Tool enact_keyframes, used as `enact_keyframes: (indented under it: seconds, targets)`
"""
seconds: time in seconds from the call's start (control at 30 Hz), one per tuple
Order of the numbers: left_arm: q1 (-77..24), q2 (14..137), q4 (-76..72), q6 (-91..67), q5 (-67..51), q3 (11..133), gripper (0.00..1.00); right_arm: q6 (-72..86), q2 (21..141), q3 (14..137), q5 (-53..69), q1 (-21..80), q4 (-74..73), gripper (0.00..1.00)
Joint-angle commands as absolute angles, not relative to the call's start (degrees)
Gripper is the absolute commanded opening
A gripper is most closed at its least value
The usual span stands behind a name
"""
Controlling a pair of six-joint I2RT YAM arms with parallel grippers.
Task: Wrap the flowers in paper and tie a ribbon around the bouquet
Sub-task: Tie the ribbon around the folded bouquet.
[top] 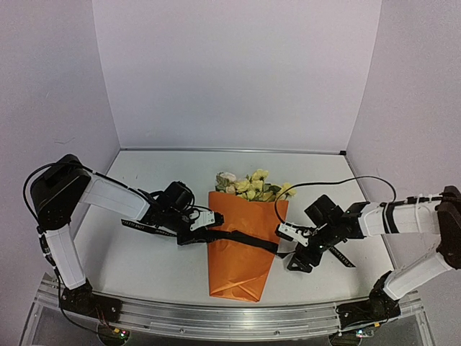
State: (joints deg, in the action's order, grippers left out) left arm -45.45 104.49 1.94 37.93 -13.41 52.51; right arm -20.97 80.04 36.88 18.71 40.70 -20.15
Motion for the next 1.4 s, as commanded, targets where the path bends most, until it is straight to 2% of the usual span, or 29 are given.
enact_keyframes:
  seconds: [0.0,0.1,0.27,0.67,1.03,1.23,1.37]
  targets:
    - [-45.62,105.09,0.44,38.19,-13.45,53.65,0.31,-24.9,83.55,40.41,16.63,42.51,-17.28,0.79]
    - [-45.62,104.75,0.44,38.02,-13.41,53.35,0.25,-26.69,86.05,41.57,14.26,44.4,-15.02,0.78]
    - [-45.62,104.31,0.39,38.01,-13.11,53.36,0.24,-31.49,88.34,41.83,4.73,48.51,-9.96,0.75]
    - [-45.64,103.43,0.65,37.21,-12.94,53.19,0.24,-31.92,76.27,33.37,4.23,48.72,-11.85,0.78]
    - [-45.62,103.19,0.69,37.18,-13.0,52.97,0.21,-34.84,86.14,35.89,5.12,48.7,1.61,0.8]
    - [-45.62,102.77,0.62,37.13,-12.96,52.91,0.21,-34.82,87.7,35.81,2.05,48.82,6.44,0.78]
    - [-45.62,103.07,0.83,37.15,-13.0,53.12,0.21,-33.13,87.45,35.8,1.8,48.91,6.41,0.71]
